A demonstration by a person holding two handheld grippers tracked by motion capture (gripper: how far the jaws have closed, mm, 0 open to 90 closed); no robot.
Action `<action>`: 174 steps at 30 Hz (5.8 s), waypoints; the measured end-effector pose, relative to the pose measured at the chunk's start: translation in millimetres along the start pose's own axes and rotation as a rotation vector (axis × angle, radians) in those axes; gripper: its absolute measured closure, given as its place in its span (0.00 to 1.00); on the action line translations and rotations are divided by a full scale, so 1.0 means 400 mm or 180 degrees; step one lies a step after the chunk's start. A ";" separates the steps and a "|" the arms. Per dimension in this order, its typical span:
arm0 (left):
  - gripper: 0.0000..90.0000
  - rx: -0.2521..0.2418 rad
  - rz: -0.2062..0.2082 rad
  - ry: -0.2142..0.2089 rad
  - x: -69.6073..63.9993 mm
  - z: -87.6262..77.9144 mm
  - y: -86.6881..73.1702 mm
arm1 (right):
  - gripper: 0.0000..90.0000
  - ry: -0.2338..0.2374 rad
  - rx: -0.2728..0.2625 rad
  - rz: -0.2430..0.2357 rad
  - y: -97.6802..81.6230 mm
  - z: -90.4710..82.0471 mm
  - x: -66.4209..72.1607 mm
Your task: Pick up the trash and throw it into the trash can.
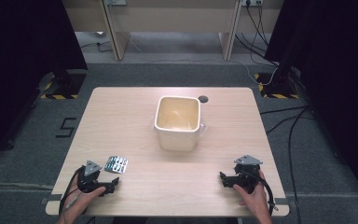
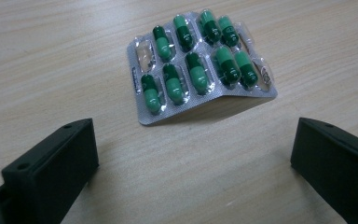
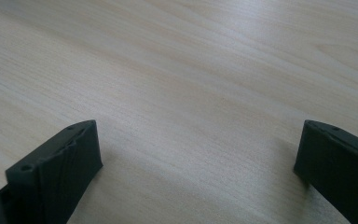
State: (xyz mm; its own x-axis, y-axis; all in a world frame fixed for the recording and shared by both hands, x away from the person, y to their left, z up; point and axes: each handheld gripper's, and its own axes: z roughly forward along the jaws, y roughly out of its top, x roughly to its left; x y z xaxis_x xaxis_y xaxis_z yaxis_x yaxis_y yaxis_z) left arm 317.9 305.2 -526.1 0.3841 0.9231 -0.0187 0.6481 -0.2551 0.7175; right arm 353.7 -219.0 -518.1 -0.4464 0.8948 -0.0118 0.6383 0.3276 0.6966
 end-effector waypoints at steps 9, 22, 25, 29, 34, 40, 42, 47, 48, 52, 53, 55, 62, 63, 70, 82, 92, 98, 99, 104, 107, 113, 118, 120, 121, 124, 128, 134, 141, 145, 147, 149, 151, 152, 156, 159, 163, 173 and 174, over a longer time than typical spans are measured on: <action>0.00 -0.0001 0.0000 0.0000 0.000 0.000 0.000 | 0.00 0.0000 0.0000 0.0000 0.000 0.000 0.000; 0.19 -0.0088 0.0053 -0.0099 -0.001 -0.011 0.005 | 0.00 0.0000 -0.0002 -0.0003 0.000 0.000 0.000; 0.17 -0.0111 0.0046 -0.0149 -0.009 -0.016 0.013 | 0.00 0.0000 -0.0002 -0.0003 0.000 0.000 0.000; 0.16 -0.0114 0.0020 -0.0111 -0.014 -0.013 0.024 | 0.00 -0.0001 -0.0002 -0.0004 0.000 0.000 0.000; 0.16 -0.0143 -0.0032 -0.0051 -0.008 -0.009 0.039 | 0.00 0.0000 -0.0001 -0.0005 0.000 0.000 0.000; 0.16 -0.0178 -0.0104 -0.0120 -0.007 -0.003 0.060 | 0.00 -0.0001 -0.0002 -0.0009 0.000 0.000 -0.001; 0.16 -0.0155 -0.0107 -0.0090 -0.009 0.002 0.066 | 0.00 0.0000 -0.0002 -0.0004 0.000 0.000 0.000; 0.16 -0.0085 -0.0118 -0.0055 -0.009 0.020 0.073 | 0.00 0.0002 -0.0002 -0.0007 0.000 0.000 0.000; 0.16 -0.0074 -0.0127 -0.0057 -0.008 0.024 0.074 | 0.00 0.0004 -0.0001 -0.0004 0.000 0.000 0.000; 0.16 -0.0068 -0.0135 -0.0032 -0.005 0.034 0.080 | 0.00 0.0005 0.0001 -0.0002 0.000 0.000 0.000; 0.16 -0.0072 -0.0144 -0.0018 -0.005 0.036 0.082 | 0.00 0.0005 0.0002 -0.0002 0.000 0.000 0.000; 0.16 -0.0055 -0.0135 -0.0005 -0.004 0.041 0.086 | 0.00 0.0005 0.0001 -0.0003 0.000 0.000 0.000; 0.16 -0.0056 -0.0108 0.0022 -0.011 0.061 0.109 | 0.00 0.0008 0.0002 -0.0004 0.000 0.000 0.000; 0.16 -0.0045 -0.0101 0.0030 -0.012 0.065 0.113 | 0.00 0.0008 0.0001 -0.0005 0.000 0.000 0.000; 0.16 0.0040 -0.0090 0.0090 -0.013 0.085 0.111 | 0.00 0.0017 -0.0002 -0.0005 0.000 0.000 0.001; 0.15 0.0044 -0.0150 0.0135 -0.017 0.082 0.103 | 0.00 0.0031 0.0007 -0.0025 0.000 -0.001 0.001; 0.33 0.0041 -0.0046 0.0045 -0.024 0.076 0.108 | 0.00 0.0039 0.0008 -0.0024 0.000 -0.001 0.002; 0.35 0.0034 -0.0002 0.0020 -0.028 0.073 0.112 | 0.00 0.0039 0.0008 -0.0025 0.000 -0.001 0.002; 0.36 0.0032 0.0010 0.0015 -0.028 0.071 0.113 | 0.00 0.0039 0.0008 -0.0025 0.000 -0.001 0.002; 0.36 -0.0021 0.0032 -0.0013 -0.028 0.059 0.125 | 0.00 0.0040 0.0010 -0.0018 0.000 -0.001 0.002; 0.36 -0.0051 0.0042 -0.0046 -0.027 0.050 0.138 | 0.00 0.0039 0.0008 -0.0024 0.000 -0.001 0.002; 0.36 -0.0101 0.0039 -0.0132 -0.029 0.044 0.163 | 0.00 0.0038 0.0009 -0.0023 0.000 -0.001 0.002; 0.36 -0.0106 0.0044 -0.0186 -0.035 0.042 0.173 | 0.00 0.0039 0.0008 -0.0024 0.000 -0.001 0.002; 0.36 -0.0118 0.0050 -0.0206 -0.038 0.041 0.180 | 0.00 0.0038 0.0009 -0.0022 0.000 -0.001 0.002; 0.36 -0.0126 0.0046 -0.0233 -0.039 0.041 0.185 | 0.00 0.0039 0.0008 -0.0025 0.000 -0.001 0.002; 0.36 -0.0156 0.0040 -0.0307 -0.044 0.037 0.201 | 0.00 0.0038 0.0006 -0.0033 0.000 -0.001 0.001; 0.36 -0.0190 0.0063 -0.0354 -0.050 0.034 0.223 | 0.00 0.0038 0.0006 -0.0034 0.000 0.000 0.001; 0.36 -0.0248 0.0088 -0.0474 -0.060 0.027 0.253 | 0.00 0.0037 0.0007 -0.0031 0.000 -0.001 0.001; 0.36 -0.0275 0.0154 -0.0595 -0.072 0.023 0.287 | 0.00 0.0040 0.0008 -0.0025 0.000 -0.001 0.002; 0.36 -0.0302 0.0232 -0.0652 -0.084 0.014 0.317 | 0.00 0.0039 0.0008 -0.0025 0.000 -0.001 0.002; 0.36 -0.0328 0.0250 -0.0694 -0.090 0.010 0.333 | 0.00 0.0038 0.0008 -0.0023 0.000 -0.001 0.002; 0.36 -0.0337 0.0272 -0.0729 -0.094 0.007 0.349 | 0.00 0.0040 0.0010 -0.0018 0.000 -0.001 0.002; 0.36 -0.0342 0.0319 -0.0740 -0.099 0.005 0.364 | 0.00 0.0038 0.0009 -0.0022 0.000 -0.001 0.002; 0.36 -0.0351 0.0325 -0.0755 -0.102 0.004 0.370 | 0.00 0.0041 0.0010 -0.0018 0.000 -0.001 0.002; 0.36 -0.0370 0.0352 -0.0830 -0.111 -0.001 0.393 | 0.00 0.0038 0.0009 -0.0022 0.000 -0.001 0.002; 0.36 -0.0387 0.0360 -0.0896 -0.114 -0.005 0.407 | 0.00 0.0039 0.0008 -0.0024 0.000 -0.001 0.002; 0.36 -0.0378 0.0408 -0.0929 -0.117 -0.012 0.424 | 0.00 0.0037 0.0008 -0.0023 0.000 -0.001 0.002; 0.36 -0.0427 0.0492 -0.0951 -0.126 -0.030 0.471 | 0.00 0.0038 0.0008 -0.0026 0.000 -0.001 0.002; 0.36 -0.0425 0.0503 -0.0959 -0.128 -0.031 0.476 | 0.00 0.0039 0.0007 -0.0027 0.000 -0.001 0.002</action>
State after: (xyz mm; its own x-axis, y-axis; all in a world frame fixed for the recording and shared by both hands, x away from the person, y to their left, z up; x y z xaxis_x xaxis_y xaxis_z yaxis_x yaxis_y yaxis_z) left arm 413.4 213.0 -380.0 0.6620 0.7441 -0.0903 0.4813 -0.3296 0.8122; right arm 353.3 -218.5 -517.8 -0.4595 0.8881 -0.0088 0.6358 0.3358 0.6950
